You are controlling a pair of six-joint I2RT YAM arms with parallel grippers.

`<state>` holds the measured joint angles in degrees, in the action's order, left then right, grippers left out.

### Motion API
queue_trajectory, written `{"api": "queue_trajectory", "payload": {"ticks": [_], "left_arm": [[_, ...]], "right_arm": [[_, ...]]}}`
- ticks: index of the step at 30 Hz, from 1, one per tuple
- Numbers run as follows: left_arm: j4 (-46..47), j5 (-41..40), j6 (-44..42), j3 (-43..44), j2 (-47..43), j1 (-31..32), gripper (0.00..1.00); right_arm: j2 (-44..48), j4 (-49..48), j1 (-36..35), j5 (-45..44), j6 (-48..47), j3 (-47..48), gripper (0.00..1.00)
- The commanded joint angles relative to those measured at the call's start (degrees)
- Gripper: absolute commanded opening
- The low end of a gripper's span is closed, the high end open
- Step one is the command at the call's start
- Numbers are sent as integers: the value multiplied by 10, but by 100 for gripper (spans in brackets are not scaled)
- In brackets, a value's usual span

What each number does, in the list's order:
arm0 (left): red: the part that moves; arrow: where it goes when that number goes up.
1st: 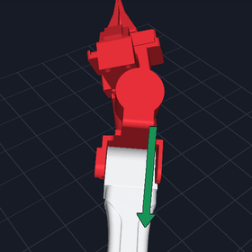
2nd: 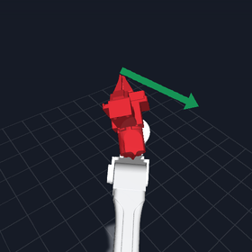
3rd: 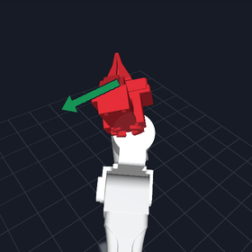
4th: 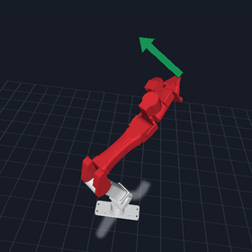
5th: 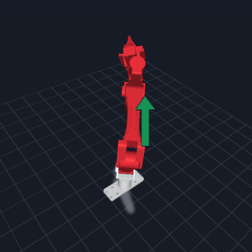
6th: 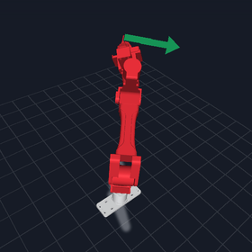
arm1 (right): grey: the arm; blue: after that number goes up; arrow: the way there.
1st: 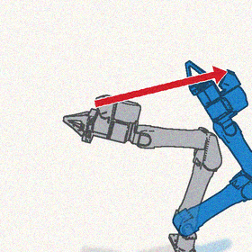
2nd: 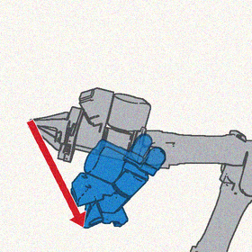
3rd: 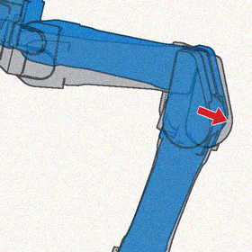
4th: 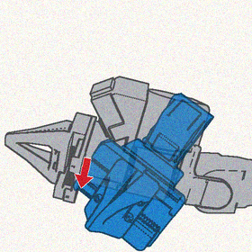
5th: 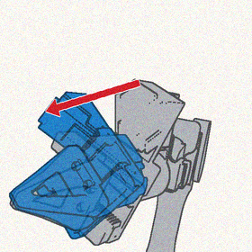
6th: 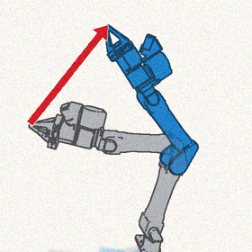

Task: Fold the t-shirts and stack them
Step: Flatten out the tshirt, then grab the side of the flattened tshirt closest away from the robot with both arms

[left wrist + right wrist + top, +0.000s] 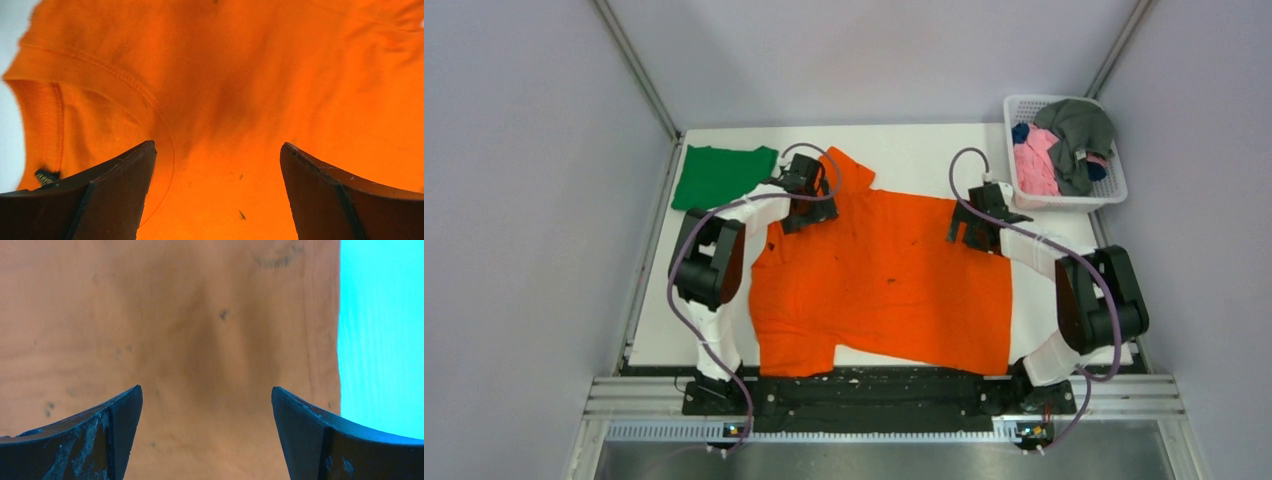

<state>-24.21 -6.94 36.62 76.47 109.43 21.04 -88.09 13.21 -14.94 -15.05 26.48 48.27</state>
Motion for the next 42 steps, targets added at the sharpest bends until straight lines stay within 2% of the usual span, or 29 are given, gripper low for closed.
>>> {"api": "queue_trajectory", "payload": {"ticks": [1,9,15,22,27,30,32,37,39,42], "left_arm": [[-40,-7,-1,99,66,-8,99],[-115,11,25,227,181,-54,99],[-105,32,29,292,231,-79,99],[-111,100,25,403,289,-94,99],[-107,113,3,403,231,-78,99],[-113,118,-3,350,158,-65,99],[-106,117,4,276,73,-55,99],[-53,38,36,-6,-149,5,99],[-57,0,63,-119,-225,43,99],[-87,-39,113,-240,-319,94,99]], "right_arm": [[-75,-28,10,17,-14,70,99],[-220,-5,22,46,-11,191,99],[-305,27,36,38,-24,304,99],[-333,43,51,44,-41,371,99],[-286,79,51,52,-58,403,99],[-212,92,50,53,-52,368,99],[-142,88,50,51,-34,307,99],[58,61,50,43,16,107,99],[126,59,52,45,38,40,99],[214,60,53,53,60,-31,99]]}}
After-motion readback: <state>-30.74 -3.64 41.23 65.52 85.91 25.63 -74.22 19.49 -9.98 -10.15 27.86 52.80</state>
